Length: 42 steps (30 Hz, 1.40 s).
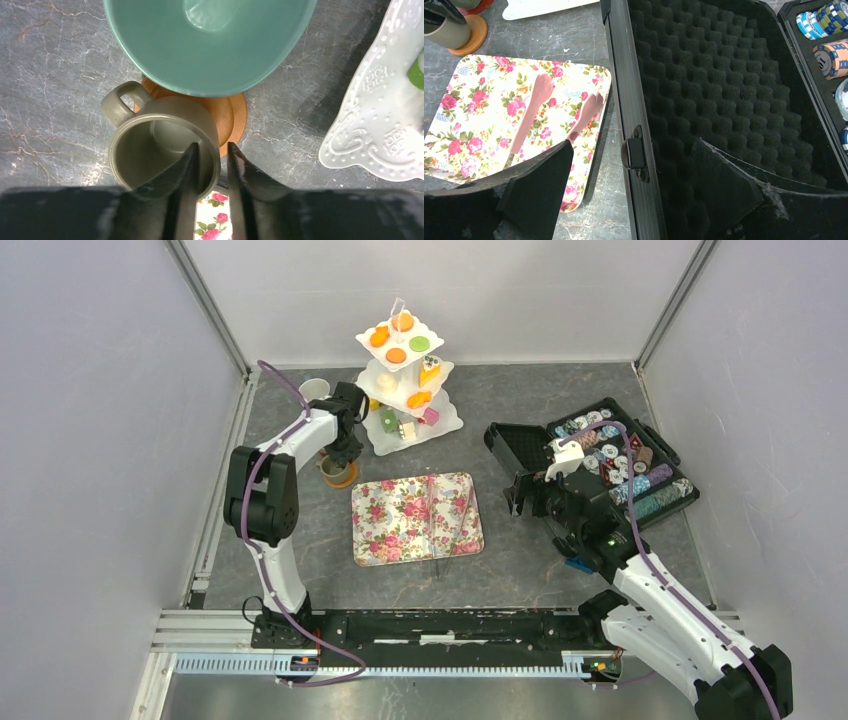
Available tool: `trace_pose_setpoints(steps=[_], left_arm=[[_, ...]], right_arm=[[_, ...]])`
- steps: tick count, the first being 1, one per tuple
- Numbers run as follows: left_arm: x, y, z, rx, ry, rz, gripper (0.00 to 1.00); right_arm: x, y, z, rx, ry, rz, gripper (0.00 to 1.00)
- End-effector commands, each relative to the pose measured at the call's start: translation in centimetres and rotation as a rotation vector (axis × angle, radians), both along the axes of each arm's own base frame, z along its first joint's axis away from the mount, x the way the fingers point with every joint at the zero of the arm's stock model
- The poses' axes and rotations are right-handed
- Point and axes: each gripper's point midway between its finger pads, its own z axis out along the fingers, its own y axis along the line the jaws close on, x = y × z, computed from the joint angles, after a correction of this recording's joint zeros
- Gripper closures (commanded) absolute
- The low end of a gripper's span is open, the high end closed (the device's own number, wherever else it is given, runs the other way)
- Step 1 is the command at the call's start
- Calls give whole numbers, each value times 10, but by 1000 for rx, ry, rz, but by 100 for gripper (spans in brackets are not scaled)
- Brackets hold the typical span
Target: Serve the afternoon tea
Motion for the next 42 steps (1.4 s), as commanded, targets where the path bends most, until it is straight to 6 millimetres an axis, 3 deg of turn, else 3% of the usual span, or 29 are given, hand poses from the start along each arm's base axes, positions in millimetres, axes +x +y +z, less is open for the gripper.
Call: trace_pose_setpoints(steps=[1, 7, 14, 20, 24, 26, 29, 32, 36, 42], left_arm=[[15, -5, 12, -35, -67, 30, 62], [7, -6, 30, -56, -91, 10, 44], [-15, -12, 94, -84, -167, -106, 31], [-35, -12, 181, -103, -354, -244, 22], [-47, -40, 252, -197, -550, -493, 20], [-58, -61, 294, -264, -702, -641, 12], [-84, -87, 360, -328, -953, -869, 1], [-119, -96, 415, -311, -1184, -1020, 0], [-157, -90, 458, -229, -1398, -1101, 0], [-182, -85, 478, -157, -1503, -1143, 0]], right_arm=[[0, -2, 5, -4, -5, -9, 2], [3, -5, 21, -21, -42, -12, 2], [8, -18, 66, -73, -151, -44, 2], [10, -35, 129, -99, -277, -105, 2], [6, -51, 170, -125, -369, -162, 2], [2, -60, 192, -138, -420, -184, 2], [-8, -76, 225, -159, -505, -234, 2], [-22, -93, 253, -156, -589, -283, 2], [-42, -109, 282, -126, -689, -326, 2], [-63, -124, 296, -84, -782, -367, 2]])
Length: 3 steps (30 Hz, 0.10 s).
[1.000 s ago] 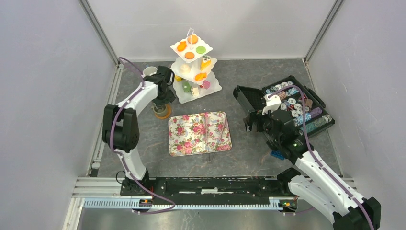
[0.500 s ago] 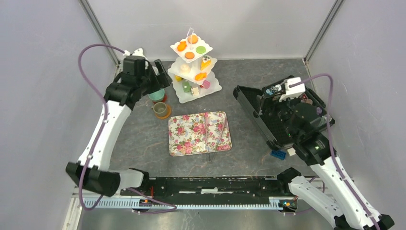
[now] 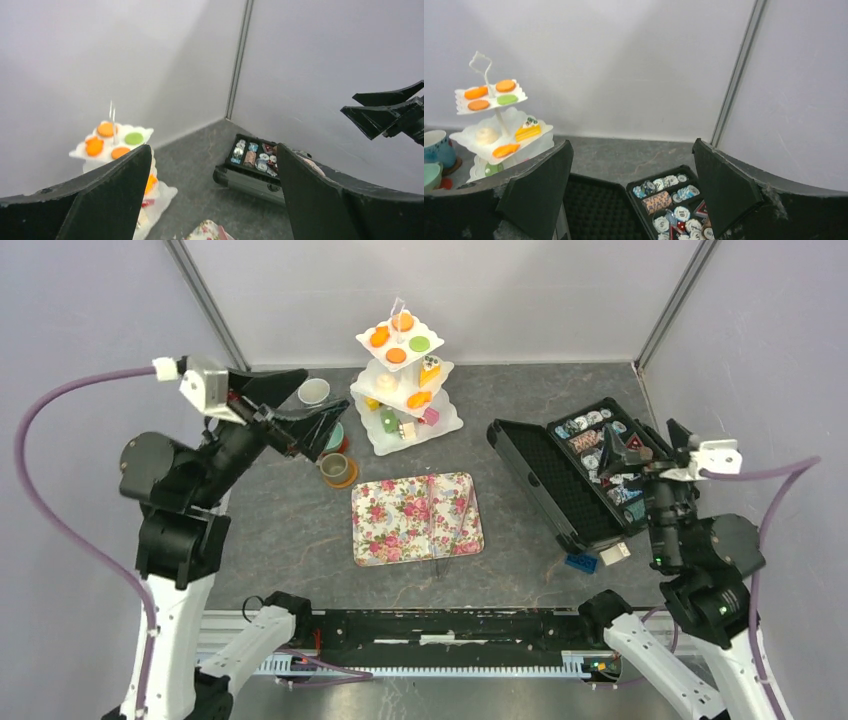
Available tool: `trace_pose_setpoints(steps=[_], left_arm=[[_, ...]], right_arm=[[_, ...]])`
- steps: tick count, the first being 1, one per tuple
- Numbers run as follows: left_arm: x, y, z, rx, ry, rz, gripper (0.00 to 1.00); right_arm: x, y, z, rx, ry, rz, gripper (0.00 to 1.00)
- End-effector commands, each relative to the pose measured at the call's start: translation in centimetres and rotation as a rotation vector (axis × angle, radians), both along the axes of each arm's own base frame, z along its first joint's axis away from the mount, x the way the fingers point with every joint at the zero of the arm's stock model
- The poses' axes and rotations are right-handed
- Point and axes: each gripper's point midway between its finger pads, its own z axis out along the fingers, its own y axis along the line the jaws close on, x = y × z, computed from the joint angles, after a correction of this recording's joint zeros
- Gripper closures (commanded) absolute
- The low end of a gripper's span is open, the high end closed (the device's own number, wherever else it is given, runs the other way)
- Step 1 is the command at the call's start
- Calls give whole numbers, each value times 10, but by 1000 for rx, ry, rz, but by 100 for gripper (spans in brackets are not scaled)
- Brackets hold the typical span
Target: Serve the afternoon tea
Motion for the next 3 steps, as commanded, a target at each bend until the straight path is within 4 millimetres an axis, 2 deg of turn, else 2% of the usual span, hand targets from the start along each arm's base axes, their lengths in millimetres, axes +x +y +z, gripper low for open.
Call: trace_pose_setpoints(steps=[1, 3], left_arm=[[-3, -6, 8, 66, -126, -34, 0], [-2, -6, 7, 69, -124, -32, 0]], right_arm=[[-12, -14, 21, 27, -103, -44, 2], [-14, -15, 21, 36, -122, -46, 2]])
